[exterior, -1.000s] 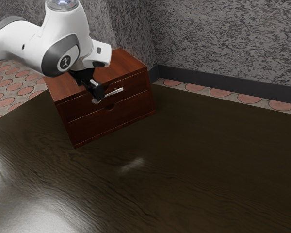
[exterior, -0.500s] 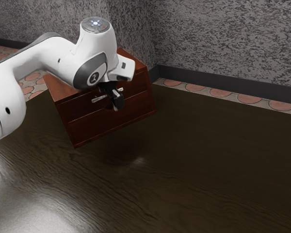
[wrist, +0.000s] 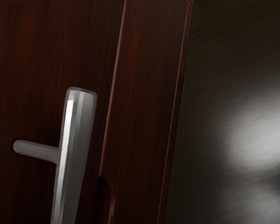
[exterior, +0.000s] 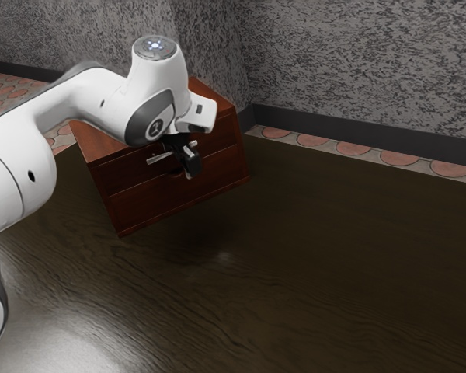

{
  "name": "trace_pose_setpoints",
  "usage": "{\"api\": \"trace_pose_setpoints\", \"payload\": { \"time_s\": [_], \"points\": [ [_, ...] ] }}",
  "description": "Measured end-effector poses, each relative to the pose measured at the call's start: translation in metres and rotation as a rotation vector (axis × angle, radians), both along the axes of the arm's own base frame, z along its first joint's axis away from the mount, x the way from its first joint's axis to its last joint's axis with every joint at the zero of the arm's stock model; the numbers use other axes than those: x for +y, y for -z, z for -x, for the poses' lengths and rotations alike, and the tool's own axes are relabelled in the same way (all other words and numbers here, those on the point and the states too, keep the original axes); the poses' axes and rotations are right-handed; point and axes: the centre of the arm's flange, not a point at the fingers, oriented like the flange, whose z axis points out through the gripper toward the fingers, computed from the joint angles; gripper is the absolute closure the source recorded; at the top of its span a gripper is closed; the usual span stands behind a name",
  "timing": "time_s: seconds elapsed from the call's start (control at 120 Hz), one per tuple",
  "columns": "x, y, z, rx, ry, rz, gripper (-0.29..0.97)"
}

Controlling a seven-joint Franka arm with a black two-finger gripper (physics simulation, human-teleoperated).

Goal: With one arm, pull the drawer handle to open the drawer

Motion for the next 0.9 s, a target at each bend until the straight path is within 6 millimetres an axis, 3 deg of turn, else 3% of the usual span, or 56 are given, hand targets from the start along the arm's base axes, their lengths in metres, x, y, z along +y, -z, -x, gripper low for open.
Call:
{"api": "trace_pose_setpoints", "payload": {
  "time_s": [0.375,0.575,0.783,0.9],
  "points": [
    [-0.011,0.005,0.003,0.018,0.043,0.008,0.2],
    [-0.037,-0.01,0.021,0.024,0.082,0.007,0.53],
    [-0.053,0.009,0.026,0.061,0.098,0.019,0.2],
    [-0.074,0.003,0.033,0.06,0.117,0.017,0.18]
  ]
}}
